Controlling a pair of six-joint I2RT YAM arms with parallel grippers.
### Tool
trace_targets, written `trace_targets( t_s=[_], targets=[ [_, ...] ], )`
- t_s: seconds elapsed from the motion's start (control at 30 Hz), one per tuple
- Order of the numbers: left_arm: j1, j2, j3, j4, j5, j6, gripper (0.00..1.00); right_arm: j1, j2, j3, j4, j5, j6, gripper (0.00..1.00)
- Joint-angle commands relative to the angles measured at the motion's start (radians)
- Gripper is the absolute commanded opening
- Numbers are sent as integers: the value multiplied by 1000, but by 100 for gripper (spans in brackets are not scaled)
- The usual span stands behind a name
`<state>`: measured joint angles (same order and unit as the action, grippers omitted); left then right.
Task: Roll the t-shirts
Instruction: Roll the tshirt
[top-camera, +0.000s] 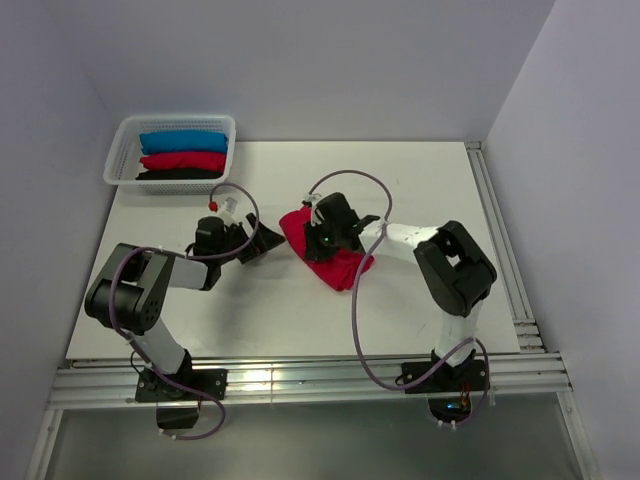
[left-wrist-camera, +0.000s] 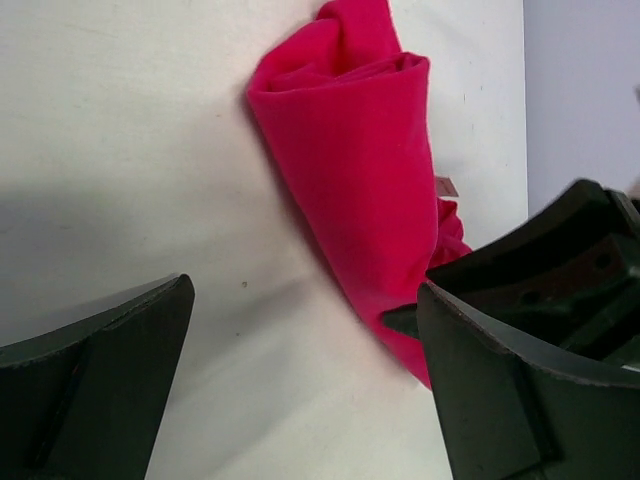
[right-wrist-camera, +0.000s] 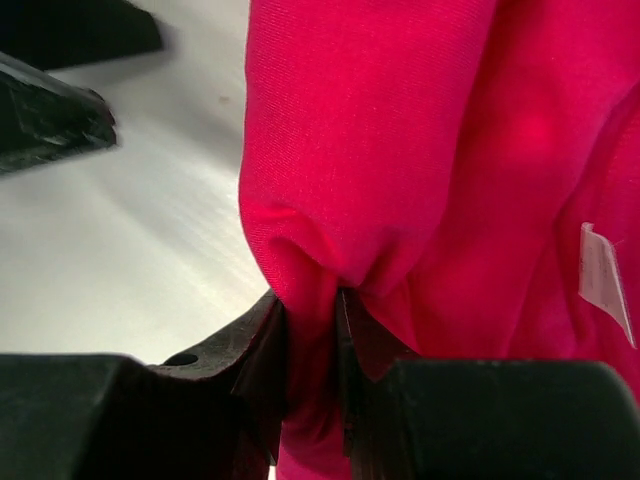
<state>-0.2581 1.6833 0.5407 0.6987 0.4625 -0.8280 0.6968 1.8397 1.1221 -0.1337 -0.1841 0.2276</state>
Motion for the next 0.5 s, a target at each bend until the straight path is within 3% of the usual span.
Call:
trace_targets(
  t_s=[0.0,0.07,0.17,0.47],
  targets=[
    [-58,-33,-10,88,-64,18,99,-66,70,-53,46,-430,76,0],
    [-90,-31,-19,114,-111,29,99,-123,108,-77,112,-576,126,0],
    [-109,2,-36,186,-124,26,99,-184,151,-100,204,-678,199,0],
    [-119,122,-15,272,-133,1,97,-215,242,-94,279,-779,288,0]
  ],
)
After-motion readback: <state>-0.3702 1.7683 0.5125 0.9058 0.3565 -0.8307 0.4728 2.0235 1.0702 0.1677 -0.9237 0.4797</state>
